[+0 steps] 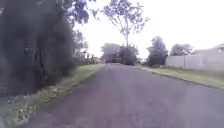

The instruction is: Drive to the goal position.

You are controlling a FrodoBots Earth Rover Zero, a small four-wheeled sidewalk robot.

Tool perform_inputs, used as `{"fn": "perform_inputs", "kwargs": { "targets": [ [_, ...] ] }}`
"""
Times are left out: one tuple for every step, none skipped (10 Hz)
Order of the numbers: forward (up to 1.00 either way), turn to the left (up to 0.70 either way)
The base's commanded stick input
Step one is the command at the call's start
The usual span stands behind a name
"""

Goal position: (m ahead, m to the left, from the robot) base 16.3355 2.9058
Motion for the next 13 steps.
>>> {"fn": "perform_inputs", "kwargs": {
  "targets": [
    [0.85,0.0],
    [0.85,0.0],
    [0.85,-0.06],
    [0.85,-0.29],
    [0.85,-0.34],
    [0.85,-0.34],
    [0.85,-0.34],
    [0.85,-0.34],
    [0.85,-0.34],
    [0.85,-0.34],
    [0.85,-0.34],
    [0.85,-0.34],
    [0.85,-0.34]
  ]
}}
